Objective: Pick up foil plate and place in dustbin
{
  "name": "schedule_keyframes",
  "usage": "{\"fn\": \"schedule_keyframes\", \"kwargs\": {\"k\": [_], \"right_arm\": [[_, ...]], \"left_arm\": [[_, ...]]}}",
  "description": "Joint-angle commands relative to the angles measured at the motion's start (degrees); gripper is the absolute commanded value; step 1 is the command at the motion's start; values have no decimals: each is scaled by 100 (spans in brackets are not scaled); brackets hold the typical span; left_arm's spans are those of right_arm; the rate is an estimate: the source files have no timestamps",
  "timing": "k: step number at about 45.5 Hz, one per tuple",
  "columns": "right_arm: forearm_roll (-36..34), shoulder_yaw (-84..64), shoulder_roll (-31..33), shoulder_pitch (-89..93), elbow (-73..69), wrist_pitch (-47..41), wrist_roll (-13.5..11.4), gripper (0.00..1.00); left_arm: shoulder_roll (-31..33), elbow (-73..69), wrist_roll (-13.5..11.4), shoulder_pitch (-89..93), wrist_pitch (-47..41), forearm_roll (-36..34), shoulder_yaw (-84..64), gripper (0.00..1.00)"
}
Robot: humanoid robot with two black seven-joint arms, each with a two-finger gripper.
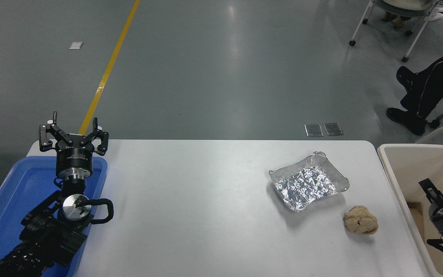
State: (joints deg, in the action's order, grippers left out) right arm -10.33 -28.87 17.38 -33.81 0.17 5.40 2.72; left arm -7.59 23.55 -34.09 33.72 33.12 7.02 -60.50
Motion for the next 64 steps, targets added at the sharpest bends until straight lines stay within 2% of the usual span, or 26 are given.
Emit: {"fn": "schedule_keyframes", "kwargs": {"k": [1, 46, 64], "right_arm": [[-5, 4, -24, -2, 1, 22, 0, 100], [57, -66, 2, -204, -8, -13, 9, 100], [66, -1357, 29, -670, -43, -92, 9, 100]], "left_arm": [[-24, -9, 8, 12, -8, 1, 21, 99], [-32, 0, -1, 12, -8, 1, 21, 99], [-32, 0, -1, 3, -8, 1, 21, 99]]}}
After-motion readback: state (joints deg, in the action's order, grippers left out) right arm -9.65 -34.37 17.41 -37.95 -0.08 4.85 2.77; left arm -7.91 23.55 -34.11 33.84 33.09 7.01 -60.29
